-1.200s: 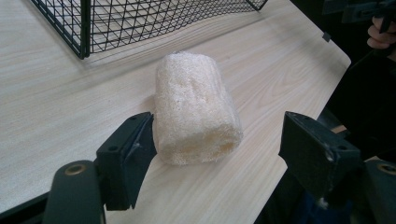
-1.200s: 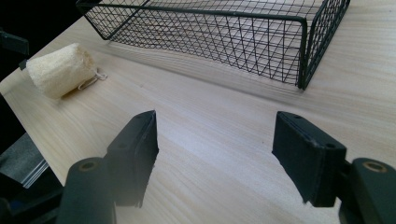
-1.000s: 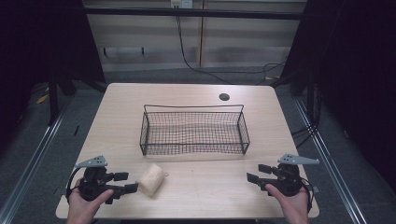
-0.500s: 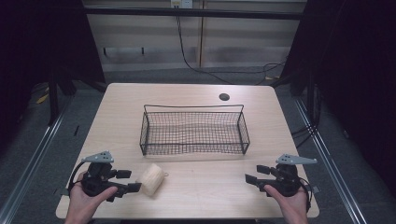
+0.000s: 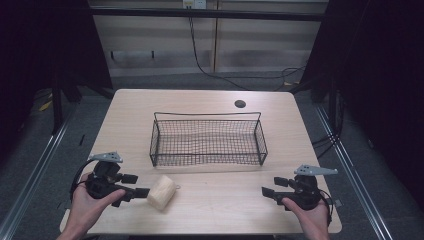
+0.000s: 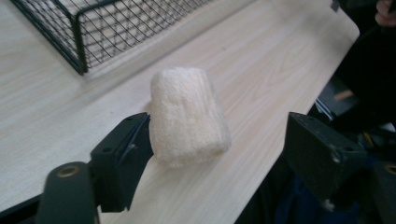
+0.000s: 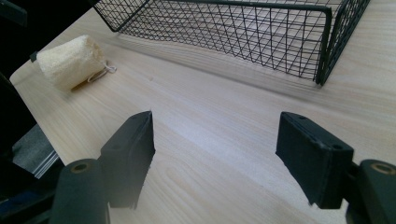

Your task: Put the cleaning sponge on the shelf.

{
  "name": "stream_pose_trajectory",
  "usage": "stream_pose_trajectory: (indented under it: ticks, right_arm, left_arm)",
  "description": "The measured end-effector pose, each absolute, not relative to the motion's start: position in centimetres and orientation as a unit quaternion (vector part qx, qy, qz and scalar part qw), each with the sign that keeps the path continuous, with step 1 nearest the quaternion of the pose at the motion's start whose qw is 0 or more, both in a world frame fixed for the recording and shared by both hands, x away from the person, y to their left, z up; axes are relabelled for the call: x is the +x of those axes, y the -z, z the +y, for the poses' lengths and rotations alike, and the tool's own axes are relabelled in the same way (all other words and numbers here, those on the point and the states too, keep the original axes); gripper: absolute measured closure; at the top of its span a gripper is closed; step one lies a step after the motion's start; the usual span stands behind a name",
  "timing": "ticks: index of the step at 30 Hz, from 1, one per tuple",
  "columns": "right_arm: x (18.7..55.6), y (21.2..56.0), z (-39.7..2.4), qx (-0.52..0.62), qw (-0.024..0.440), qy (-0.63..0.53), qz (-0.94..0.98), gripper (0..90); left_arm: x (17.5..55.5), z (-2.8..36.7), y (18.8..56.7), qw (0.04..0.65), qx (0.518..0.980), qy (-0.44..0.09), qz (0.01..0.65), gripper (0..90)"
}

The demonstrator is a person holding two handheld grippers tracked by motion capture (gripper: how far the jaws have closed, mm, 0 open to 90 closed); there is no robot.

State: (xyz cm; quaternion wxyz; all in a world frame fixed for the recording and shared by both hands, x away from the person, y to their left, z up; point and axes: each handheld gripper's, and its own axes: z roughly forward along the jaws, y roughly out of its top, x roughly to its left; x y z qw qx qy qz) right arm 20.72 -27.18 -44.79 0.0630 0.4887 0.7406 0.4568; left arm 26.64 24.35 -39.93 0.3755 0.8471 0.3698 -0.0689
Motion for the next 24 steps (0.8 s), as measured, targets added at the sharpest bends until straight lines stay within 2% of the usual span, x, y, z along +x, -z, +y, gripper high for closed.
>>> stream_pose_trajectory:
  ticks: [9,16,24]
  right_arm:
    - [20.8,44.8,-27.1,0.489,0.061,-0.454,0.742,27.3]
    - [20.7,44.8,-27.1,0.487,0.061,-0.453,0.744,27.3]
    - [20.7,44.8,-27.0,0.487,0.061,-0.452,0.745,27.3]
  left_arm:
    - [27.0,23.2,39.1,0.35,0.86,0.06,0.366,25.7]
    - [27.5,21.9,39.0,0.322,0.877,0.072,0.349,28.0]
    - [28.0,21.0,38.9,0.292,0.887,0.077,0.35,27.2]
